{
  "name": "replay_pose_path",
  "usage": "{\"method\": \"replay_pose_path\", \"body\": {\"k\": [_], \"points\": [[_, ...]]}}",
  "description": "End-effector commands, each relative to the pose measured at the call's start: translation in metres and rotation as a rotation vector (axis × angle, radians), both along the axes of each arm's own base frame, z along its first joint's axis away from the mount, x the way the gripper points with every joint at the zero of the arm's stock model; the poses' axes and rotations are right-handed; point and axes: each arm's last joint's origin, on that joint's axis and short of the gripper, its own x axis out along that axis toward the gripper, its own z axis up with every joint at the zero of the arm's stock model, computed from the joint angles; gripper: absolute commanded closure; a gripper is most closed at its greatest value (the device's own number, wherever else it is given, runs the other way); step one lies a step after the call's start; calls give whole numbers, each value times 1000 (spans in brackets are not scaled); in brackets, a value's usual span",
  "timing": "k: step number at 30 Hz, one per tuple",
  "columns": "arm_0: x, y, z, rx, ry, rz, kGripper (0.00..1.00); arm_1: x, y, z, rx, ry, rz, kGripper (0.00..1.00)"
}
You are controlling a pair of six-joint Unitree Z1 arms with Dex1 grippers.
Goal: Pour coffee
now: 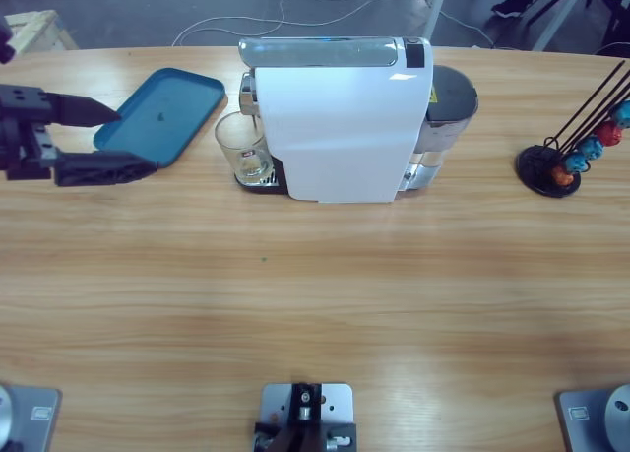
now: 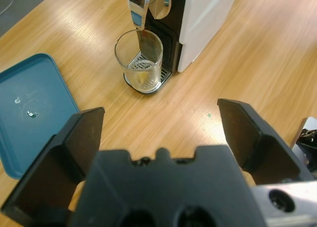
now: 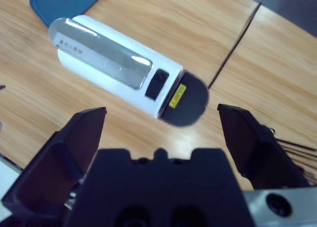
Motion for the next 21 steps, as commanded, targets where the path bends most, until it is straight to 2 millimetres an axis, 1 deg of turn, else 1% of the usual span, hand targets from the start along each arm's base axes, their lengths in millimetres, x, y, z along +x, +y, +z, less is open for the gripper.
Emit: {"method": "replay_pose_path", "body": {"k": [1, 4, 9, 11, 13, 15, 17, 18, 21], "points": [[-27, 14, -6, 6, -9, -4, 18, -71, -32, -1, 128, -141, 30, 0], [-32, 17, -1, -8, -30, -2, 18, -93, -49, -15, 167, -167, 42, 0], [-33, 18, -4, -1, -24, 1, 17, -146, -93, -64, 259, -276, 49, 0], [-34, 18, -5, 1, -19, -4, 17, -165, -110, -83, 249, -323, 68, 0], [-37, 18, -4, -2, -20, -12, 1, -181, -122, -100, 221, -327, 114, 0], [-40, 20, -1, -12, -33, -12, 0, -189, -128, -112, 214, -322, 150, 0], [-41, 20, 0, -15, -38, -13, 0, -191, -129, -124, 204, -308, 154, 0], [-41, 20, -1, -14, -35, -14, 0, -190, -128, -125, 209, -309, 157, 0], [-41, 20, -5, -7, -23, -18, 0, -184, -122, -117, 243, -345, 163, 0]]}}
